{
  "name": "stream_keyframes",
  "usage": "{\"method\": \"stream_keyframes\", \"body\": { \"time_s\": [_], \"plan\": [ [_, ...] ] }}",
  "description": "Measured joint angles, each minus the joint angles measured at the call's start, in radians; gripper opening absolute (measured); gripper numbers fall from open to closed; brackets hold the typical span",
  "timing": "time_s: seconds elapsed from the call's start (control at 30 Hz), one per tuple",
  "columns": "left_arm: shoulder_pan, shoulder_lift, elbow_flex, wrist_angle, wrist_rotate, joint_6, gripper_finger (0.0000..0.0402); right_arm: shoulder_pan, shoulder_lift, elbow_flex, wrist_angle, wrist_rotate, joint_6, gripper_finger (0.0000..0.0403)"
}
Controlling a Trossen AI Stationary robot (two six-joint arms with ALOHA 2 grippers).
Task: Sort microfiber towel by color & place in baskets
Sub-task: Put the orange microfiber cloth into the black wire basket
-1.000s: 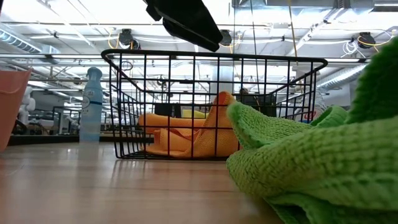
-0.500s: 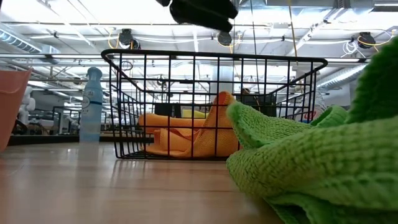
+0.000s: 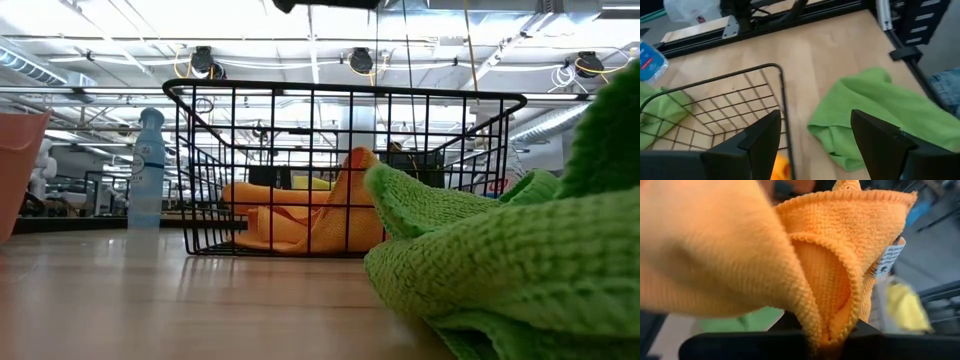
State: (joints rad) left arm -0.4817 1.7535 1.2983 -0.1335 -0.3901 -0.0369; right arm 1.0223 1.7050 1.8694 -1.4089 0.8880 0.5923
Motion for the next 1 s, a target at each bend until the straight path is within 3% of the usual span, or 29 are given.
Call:
{"method": "stream_keyframes", "body": {
  "time_s": [0.23,0.37,0.5,0.63,0.77,0.83,1.0],
  "plan": [
    [-0.042,0.000,0.000,0.131,-0.094,0.091,0.0247,-0.059,-0.002,-0.027,0.046,0.211,-0.034,0.0011],
    [-0.055,0.000,0.001,0.174,-0.214,0.133,0.0247,-0.112,-0.001,-0.139,0.138,0.237,-0.035,0.0011],
    [-0.073,-0.025,0.001,0.091,-0.367,0.151,0.0247,-0.140,0.000,-0.224,0.166,0.232,-0.019,0.0011],
    [-0.082,-0.050,0.001,-0.038,-0.452,0.174,0.0247,-0.147,0.000,-0.251,0.178,0.233,0.013,0.0012],
    [-0.024,-0.079,0.000,-0.214,-0.664,0.176,0.0247,-0.153,-0.001,-0.251,0.258,0.239,-0.045,0.0012],
    [0.018,-0.101,0.000,-0.240,-0.654,0.176,0.0247,-0.153,-0.001,-0.251,0.296,0.237,-0.085,0.0012],
    [0.140,-0.152,-0.084,-0.129,-0.464,0.259,0.0247,-0.166,-0.001,-0.251,0.354,0.233,-0.163,0.0012]
  ]
}}
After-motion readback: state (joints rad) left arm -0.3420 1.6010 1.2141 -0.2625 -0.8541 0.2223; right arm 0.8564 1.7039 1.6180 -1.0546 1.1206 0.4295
